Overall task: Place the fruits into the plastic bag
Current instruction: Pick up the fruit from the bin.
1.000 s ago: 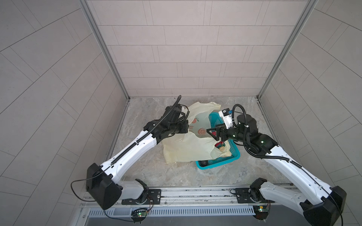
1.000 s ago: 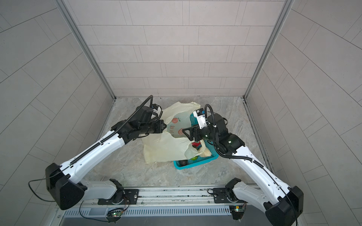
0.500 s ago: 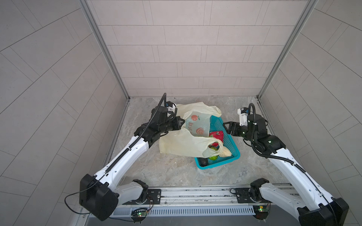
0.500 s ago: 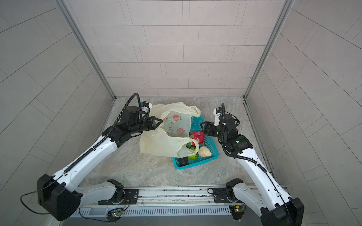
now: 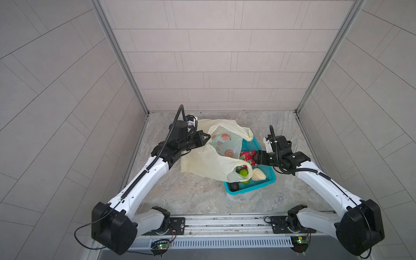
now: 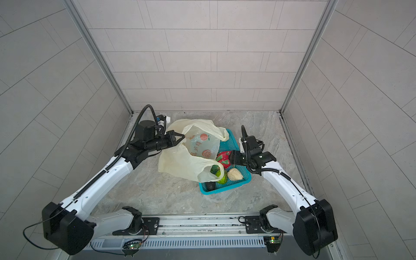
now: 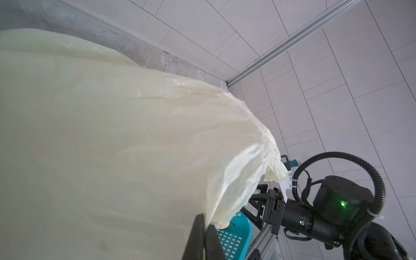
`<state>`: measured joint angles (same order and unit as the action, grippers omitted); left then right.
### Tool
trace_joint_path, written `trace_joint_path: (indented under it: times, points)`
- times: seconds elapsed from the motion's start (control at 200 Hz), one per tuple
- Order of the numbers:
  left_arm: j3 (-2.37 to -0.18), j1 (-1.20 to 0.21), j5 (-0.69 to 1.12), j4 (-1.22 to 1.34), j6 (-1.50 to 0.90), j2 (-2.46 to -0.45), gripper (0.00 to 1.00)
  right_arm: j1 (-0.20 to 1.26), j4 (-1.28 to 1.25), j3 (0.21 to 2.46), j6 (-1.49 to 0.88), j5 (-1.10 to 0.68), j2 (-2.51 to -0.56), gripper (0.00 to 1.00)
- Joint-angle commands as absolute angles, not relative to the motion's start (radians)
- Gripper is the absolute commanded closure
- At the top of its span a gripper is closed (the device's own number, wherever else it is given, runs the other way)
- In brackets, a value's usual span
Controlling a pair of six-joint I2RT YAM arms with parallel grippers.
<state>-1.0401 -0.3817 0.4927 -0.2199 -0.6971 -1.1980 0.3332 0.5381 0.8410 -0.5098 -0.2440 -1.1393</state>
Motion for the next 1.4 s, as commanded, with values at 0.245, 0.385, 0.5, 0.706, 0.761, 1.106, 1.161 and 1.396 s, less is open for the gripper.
trace_joint_path:
  times: [0.245,0.385,0.5,0.706,0.761,1.106,1.161,1.396]
  points:
    - [-1.019,-0.368,0.478,-0.167,-0.769,-1.175,1.00,0.605,0.676,0.837,-0.353,-0.195,-1.141,0.29]
    - [-1.047,-0.368,0.425,-0.224,-0.745,-1.181,1.00,0.656,0.667,0.857,-0.341,-0.201,-1.202,0.29]
    - [-1.052,-0.368,0.401,-0.230,-0.734,-1.180,1.00,0.658,0.672,0.879,-0.355,-0.175,-1.264,0.29]
    - [-1.057,-0.368,0.388,-0.256,-0.730,-1.180,1.00,0.659,0.686,0.926,-0.337,-0.189,-1.375,0.28]
    - [-1.056,-0.368,0.382,-0.260,-0.730,-1.178,1.00,0.659,0.701,0.943,-0.334,-0.191,-1.403,0.27]
    - [-1.054,-0.368,0.376,-0.284,-0.700,-1.171,1.00,0.678,0.719,0.962,-0.346,-0.099,-1.497,0.20]
    - [-1.054,-0.368,0.376,-0.282,-0.699,-1.167,1.00,0.678,0.711,0.959,-0.351,-0.087,-1.504,0.20]
    - [-1.041,-0.369,0.379,-0.262,-0.708,-1.171,1.00,0.681,0.656,0.971,-0.357,-0.081,-1.589,0.21]
